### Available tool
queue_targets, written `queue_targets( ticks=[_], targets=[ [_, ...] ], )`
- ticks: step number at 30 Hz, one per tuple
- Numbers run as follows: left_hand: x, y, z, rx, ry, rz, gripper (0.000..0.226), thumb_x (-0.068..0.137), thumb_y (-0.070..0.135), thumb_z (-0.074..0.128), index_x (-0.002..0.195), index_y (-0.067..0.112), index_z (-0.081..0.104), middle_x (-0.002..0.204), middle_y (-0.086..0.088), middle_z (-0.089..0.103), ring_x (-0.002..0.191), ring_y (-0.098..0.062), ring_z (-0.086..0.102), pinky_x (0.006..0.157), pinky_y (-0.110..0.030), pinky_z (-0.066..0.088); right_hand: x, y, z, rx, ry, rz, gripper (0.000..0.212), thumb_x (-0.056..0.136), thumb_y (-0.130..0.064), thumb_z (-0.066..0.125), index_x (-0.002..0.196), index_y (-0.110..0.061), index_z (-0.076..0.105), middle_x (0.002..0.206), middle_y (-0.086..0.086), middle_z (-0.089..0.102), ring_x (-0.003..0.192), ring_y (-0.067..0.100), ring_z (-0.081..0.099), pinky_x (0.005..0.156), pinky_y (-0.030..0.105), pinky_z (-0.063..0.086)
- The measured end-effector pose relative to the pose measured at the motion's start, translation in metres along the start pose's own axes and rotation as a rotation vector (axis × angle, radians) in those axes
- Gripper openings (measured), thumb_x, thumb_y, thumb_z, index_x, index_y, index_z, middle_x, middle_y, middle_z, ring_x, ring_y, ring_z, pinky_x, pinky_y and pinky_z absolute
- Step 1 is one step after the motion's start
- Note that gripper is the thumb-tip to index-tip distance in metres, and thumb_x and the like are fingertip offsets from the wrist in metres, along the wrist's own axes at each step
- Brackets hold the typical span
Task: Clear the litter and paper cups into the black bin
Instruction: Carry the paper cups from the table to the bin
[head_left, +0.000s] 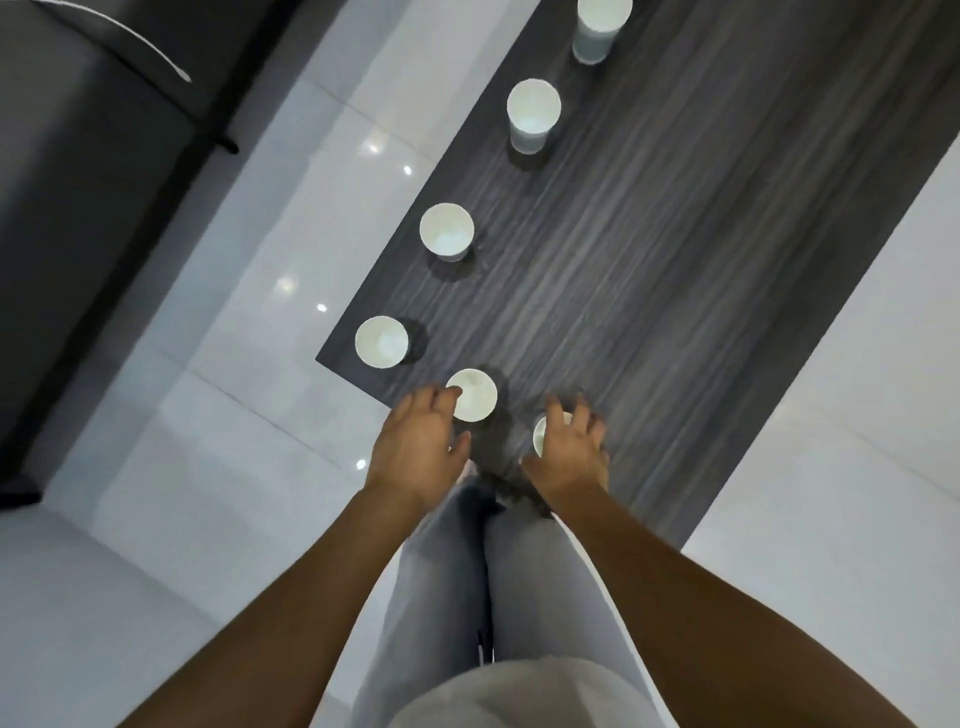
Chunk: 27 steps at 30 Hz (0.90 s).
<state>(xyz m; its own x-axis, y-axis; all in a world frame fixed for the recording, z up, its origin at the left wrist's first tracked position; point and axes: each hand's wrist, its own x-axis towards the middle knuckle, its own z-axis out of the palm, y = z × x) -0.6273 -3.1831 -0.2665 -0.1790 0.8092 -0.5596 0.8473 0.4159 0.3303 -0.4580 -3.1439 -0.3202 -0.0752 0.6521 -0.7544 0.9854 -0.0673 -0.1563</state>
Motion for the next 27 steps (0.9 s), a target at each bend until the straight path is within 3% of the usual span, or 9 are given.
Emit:
queue_targets(
  ticks=[11,15,20,27],
  targets=[
    [0.072,0.006,0.053,0.410,-0.139,0.178,0.074,0.086,0.036,0.066,0.146,0.033,0.021,0.157,-0.007,0.011,0.143,-0.038,0.012,0.112,-0.053,0.025,0.020,0.025,0.034,0.171,0.077,-0.005,0.062,0.087,-0.027,0.068,0.140,-0.023,0.036,0.154,0.003,0.020,0.138,0.028,0.024,0.107,0.045,0.041],
    [0.078,0.002,0.057,0.471,-0.197,0.217,0.078,0.083,0.018,0.072,0.145,0.027,0.026,0.154,-0.008,0.018,0.141,-0.036,0.019,0.109,-0.050,0.033,0.007,0.036,0.029,0.213,0.044,0.002,0.065,0.088,-0.028,0.067,0.142,-0.024,0.032,0.154,0.001,0.019,0.140,0.026,0.020,0.102,0.046,0.043],
    [0.058,0.016,0.048,0.482,-0.246,0.262,0.066,0.086,0.020,0.068,0.141,0.024,0.032,0.152,-0.006,0.027,0.138,-0.032,0.027,0.104,-0.044,0.041,-0.021,0.053,0.012,0.226,-0.019,0.048,0.065,0.087,-0.025,0.069,0.142,-0.022,0.034,0.146,0.005,0.033,0.135,0.027,0.031,0.105,0.043,0.041],
    [0.002,0.110,0.025,0.490,-0.298,0.373,0.065,0.086,0.018,0.065,0.141,0.027,0.033,0.150,-0.004,0.027,0.136,-0.028,0.027,0.106,-0.040,0.038,-0.091,0.107,-0.036,0.342,0.076,0.109,0.064,0.086,-0.028,0.070,0.139,-0.021,0.036,0.145,0.005,0.035,0.131,0.028,0.038,0.104,0.037,0.041]
  ],
)
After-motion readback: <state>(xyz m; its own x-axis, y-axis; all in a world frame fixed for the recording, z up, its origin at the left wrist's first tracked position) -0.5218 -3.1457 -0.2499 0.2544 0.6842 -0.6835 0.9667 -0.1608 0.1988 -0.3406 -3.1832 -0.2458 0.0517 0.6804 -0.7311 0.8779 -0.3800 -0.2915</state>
